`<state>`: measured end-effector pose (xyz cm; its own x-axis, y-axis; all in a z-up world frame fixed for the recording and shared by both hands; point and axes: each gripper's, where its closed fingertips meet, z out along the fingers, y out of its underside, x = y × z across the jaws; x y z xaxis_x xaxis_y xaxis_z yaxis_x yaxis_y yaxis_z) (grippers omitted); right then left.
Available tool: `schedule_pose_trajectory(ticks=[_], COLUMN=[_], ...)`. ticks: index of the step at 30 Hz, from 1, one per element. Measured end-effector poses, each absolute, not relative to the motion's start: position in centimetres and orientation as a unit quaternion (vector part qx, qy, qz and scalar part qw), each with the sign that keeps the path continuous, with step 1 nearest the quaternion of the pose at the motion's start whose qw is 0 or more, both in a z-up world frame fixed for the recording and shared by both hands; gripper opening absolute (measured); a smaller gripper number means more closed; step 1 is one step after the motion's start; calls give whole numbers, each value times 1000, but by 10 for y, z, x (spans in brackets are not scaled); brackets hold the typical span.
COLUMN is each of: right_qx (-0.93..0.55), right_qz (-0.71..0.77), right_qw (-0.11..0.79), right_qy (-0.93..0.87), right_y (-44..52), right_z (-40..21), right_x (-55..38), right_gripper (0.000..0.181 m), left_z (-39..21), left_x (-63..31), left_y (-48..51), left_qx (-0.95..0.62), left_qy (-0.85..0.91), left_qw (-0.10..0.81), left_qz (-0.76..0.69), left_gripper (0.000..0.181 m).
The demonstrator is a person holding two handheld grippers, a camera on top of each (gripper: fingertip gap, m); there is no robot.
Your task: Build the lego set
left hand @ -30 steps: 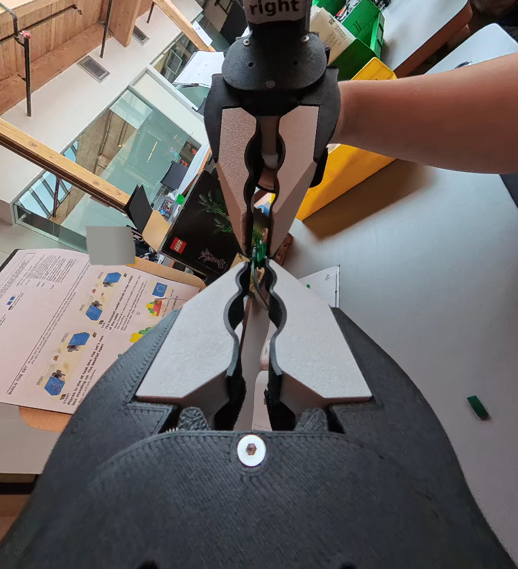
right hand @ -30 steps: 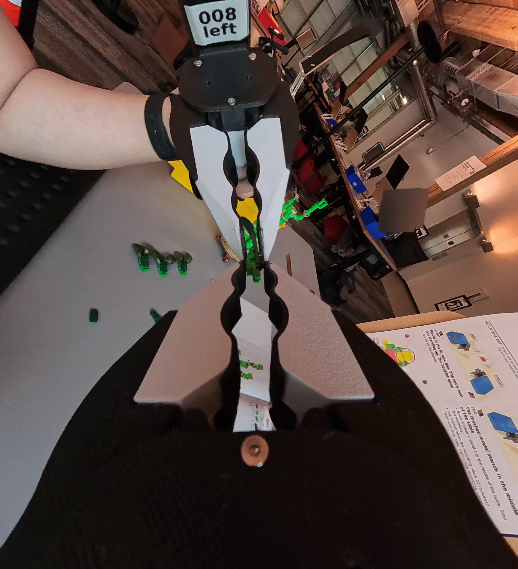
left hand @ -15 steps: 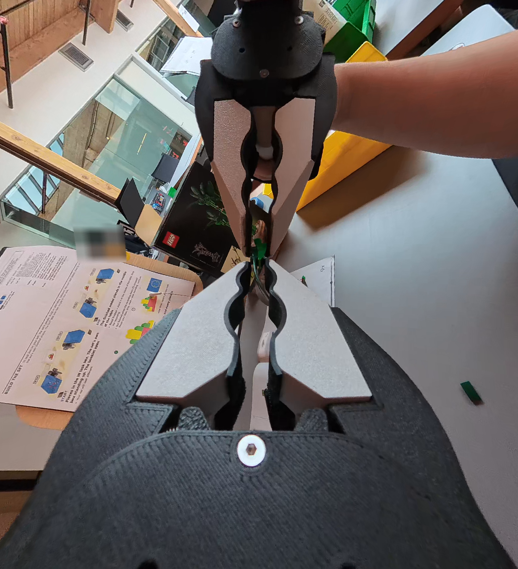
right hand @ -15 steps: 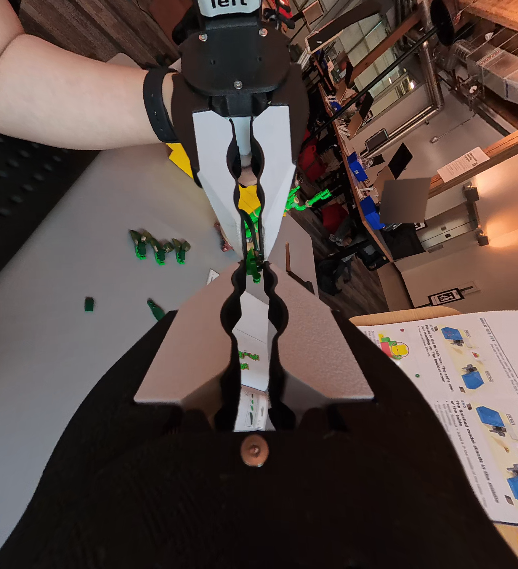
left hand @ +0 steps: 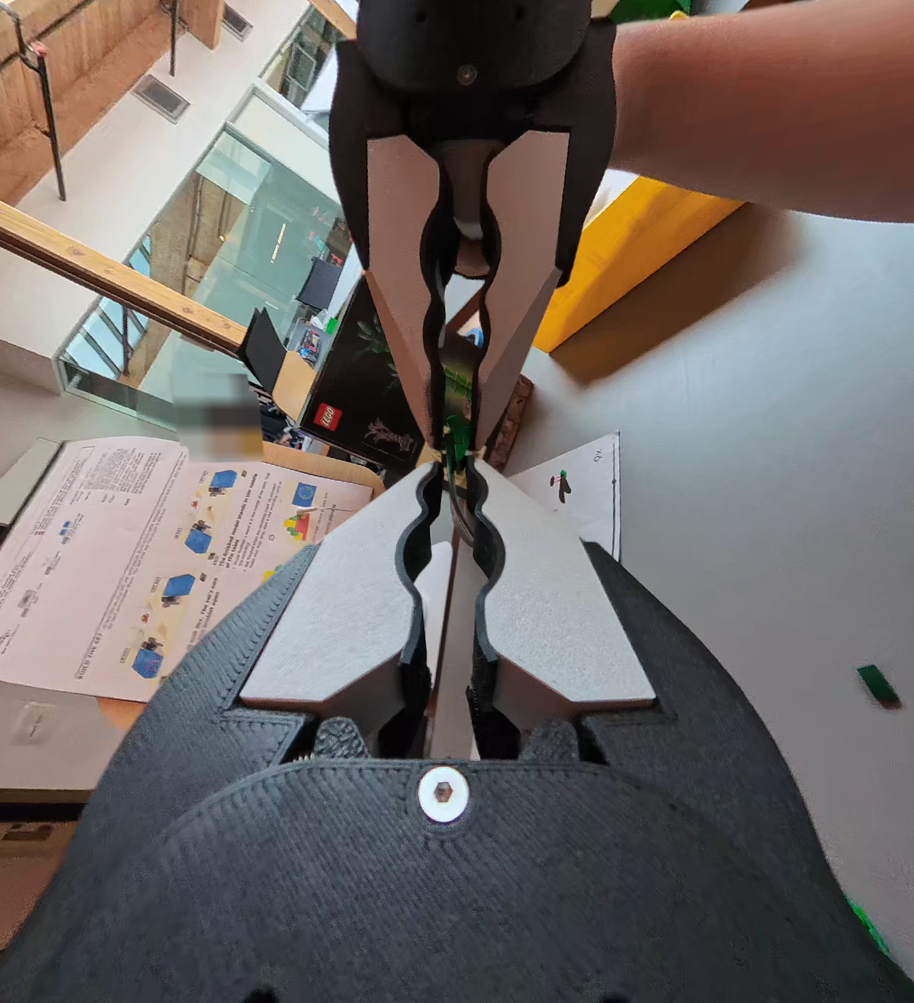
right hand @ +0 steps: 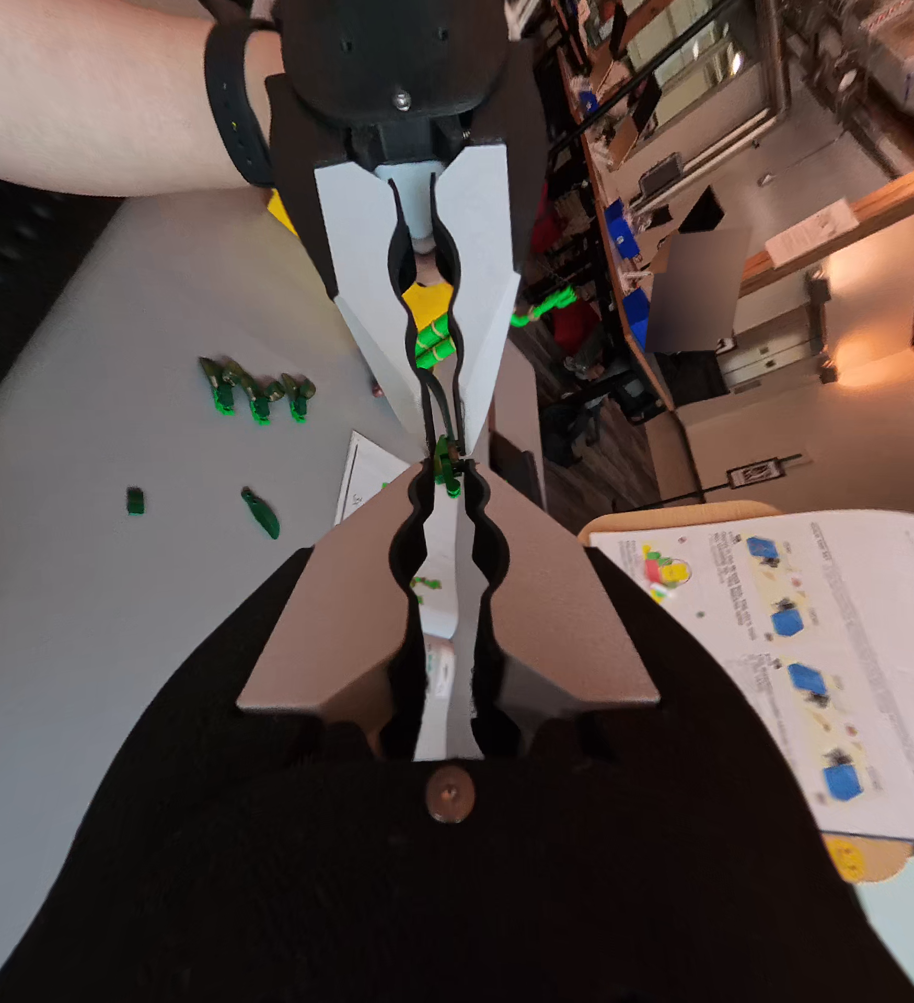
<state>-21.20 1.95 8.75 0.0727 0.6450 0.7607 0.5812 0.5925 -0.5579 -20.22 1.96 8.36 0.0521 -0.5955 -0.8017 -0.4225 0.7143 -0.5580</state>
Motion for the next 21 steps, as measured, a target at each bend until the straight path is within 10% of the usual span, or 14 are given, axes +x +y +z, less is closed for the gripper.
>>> schedule_pose_trajectory(ticks=[9, 21], right_qx=[-662, -730], right_qz=[-101, -191], right_qw=[583, 584], right_qy=[-460, -300], right_y=[136, 171], right_z=[73, 72], right_x=[-162, -104], right_gripper=[9, 9], left_z=[51, 45], left_x=[-227, -252], left_y=[113, 133], left_qx=[-534, -578], left_qy=[567, 548], left_qw=[615, 599], left_qz=[-125, -79], left_gripper=[42, 37])
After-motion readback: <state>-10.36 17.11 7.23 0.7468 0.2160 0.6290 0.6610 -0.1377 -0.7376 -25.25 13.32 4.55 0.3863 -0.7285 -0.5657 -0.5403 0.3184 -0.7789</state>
